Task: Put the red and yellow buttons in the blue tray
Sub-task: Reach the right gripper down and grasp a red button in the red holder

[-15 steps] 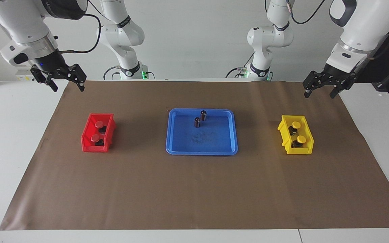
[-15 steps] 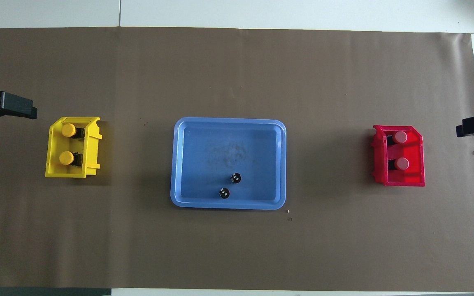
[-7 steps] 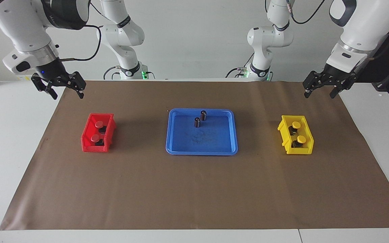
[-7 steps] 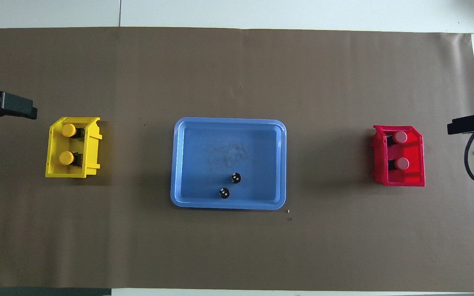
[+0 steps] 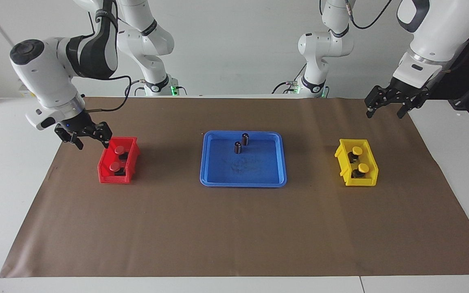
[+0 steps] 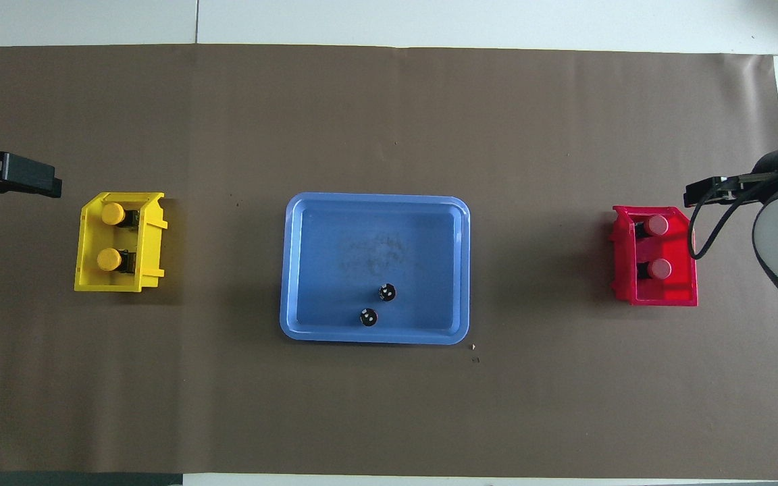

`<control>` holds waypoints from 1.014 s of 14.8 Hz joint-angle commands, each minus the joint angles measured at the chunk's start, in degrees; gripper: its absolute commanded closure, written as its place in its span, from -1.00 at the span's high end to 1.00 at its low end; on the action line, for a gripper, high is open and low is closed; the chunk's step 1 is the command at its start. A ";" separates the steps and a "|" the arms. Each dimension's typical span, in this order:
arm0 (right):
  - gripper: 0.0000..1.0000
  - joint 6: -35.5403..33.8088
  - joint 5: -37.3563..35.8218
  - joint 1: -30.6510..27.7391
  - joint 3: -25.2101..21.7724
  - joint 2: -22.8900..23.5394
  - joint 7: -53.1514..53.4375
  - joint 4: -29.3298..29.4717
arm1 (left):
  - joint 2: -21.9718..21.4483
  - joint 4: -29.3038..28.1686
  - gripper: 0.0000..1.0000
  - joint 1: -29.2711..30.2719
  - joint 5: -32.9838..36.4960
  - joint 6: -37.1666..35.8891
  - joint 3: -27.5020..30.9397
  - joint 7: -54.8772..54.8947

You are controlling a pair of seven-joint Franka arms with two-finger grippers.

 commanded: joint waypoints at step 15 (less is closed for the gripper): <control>0.40 14.37 -0.12 -0.07 0.52 3.55 1.93 -11.14 | -3.54 -5.22 1.00 0.86 0.20 -0.22 0.30 0.81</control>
